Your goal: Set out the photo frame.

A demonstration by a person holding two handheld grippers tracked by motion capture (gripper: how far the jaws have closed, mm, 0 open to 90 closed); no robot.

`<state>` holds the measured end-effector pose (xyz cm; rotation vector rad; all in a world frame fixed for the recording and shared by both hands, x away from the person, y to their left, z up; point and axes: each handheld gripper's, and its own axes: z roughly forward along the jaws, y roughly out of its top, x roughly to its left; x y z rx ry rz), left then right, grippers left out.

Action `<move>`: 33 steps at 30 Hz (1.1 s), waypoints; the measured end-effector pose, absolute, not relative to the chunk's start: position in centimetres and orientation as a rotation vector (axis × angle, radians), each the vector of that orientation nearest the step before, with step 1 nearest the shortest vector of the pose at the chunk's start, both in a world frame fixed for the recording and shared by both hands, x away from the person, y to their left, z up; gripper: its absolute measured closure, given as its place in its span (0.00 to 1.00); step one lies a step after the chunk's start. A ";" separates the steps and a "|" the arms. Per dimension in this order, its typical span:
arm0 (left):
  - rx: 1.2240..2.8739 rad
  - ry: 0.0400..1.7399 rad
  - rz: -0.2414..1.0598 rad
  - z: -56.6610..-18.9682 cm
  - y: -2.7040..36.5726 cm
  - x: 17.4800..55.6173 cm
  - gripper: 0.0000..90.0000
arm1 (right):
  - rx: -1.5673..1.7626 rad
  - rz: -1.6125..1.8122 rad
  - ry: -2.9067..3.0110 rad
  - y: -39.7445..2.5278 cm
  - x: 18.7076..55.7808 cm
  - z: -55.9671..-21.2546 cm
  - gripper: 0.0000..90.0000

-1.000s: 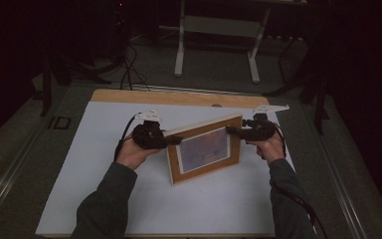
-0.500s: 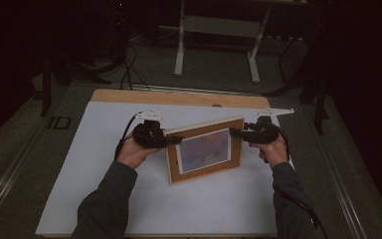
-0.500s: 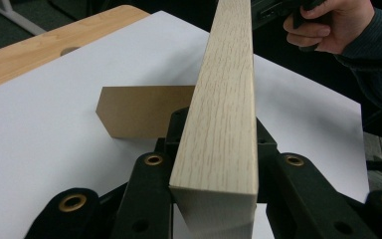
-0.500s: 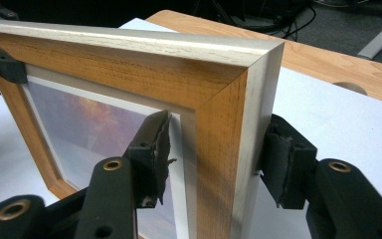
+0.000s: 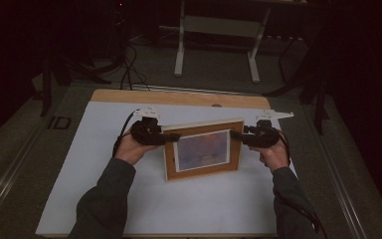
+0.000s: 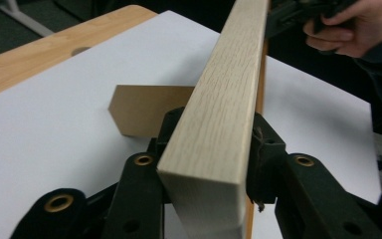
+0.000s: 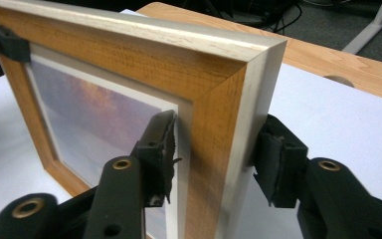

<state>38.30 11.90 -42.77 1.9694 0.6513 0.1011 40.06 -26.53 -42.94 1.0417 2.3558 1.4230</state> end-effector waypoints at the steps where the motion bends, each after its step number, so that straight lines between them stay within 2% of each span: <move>1: 1.967 0.659 0.106 -42.8 12.0 38.3 0.73 | 1.041 1.419 2.355 -26.5 39.9 -42.9 0.61; 9: 1.951 0.699 0.120 -42.9 12.3 38.7 0.70 | 1.048 1.373 2.359 -26.7 39.1 -43.0 0.68; 33: 1.942 0.709 0.133 -43.1 12.4 39.4 0.65 | 1.113 1.321 2.349 -26.3 37.6 -43.2 0.68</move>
